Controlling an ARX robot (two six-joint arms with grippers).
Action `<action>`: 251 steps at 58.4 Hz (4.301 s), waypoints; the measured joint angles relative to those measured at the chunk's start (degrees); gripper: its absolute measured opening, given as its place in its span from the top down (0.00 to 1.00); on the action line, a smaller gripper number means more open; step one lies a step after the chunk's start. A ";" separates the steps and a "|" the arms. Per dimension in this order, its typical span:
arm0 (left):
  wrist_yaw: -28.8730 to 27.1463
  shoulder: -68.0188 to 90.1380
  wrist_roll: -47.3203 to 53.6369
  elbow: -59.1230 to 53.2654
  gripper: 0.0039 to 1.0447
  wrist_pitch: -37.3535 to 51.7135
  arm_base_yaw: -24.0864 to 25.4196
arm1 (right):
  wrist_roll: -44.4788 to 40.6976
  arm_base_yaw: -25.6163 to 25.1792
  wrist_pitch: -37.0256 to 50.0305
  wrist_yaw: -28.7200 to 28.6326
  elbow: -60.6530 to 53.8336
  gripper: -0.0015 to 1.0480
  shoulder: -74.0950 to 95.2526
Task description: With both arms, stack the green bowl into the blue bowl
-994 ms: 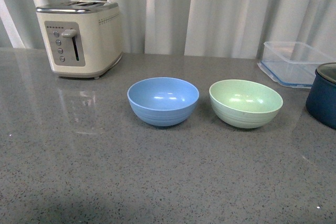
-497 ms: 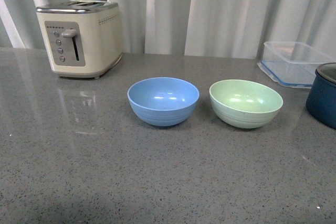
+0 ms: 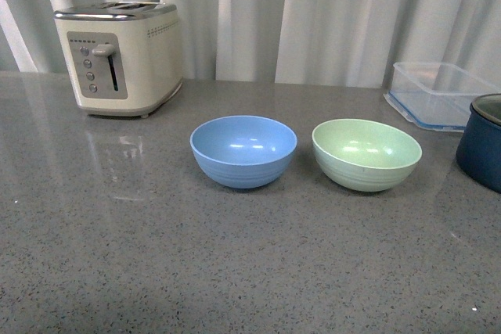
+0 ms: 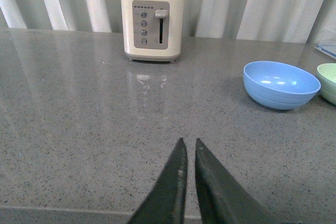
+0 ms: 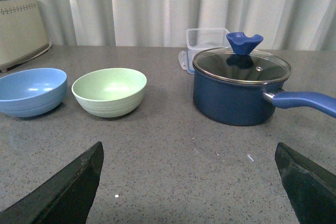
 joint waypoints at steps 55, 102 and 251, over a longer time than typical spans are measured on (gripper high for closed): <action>-0.02 0.02 0.13 0.00 0.06 -0.04 0.00 | 3.34 -7.30 -7.37 -18.69 18.38 0.10 19.32; 0.00 -0.02 0.13 0.00 0.06 -0.04 0.00 | 7.89 11.98 -21.40 6.64 84.70 0.10 108.56; 0.07 -0.02 0.13 0.00 0.06 -0.04 0.00 | 9.60 19.30 22.10 13.44 67.32 0.61 89.00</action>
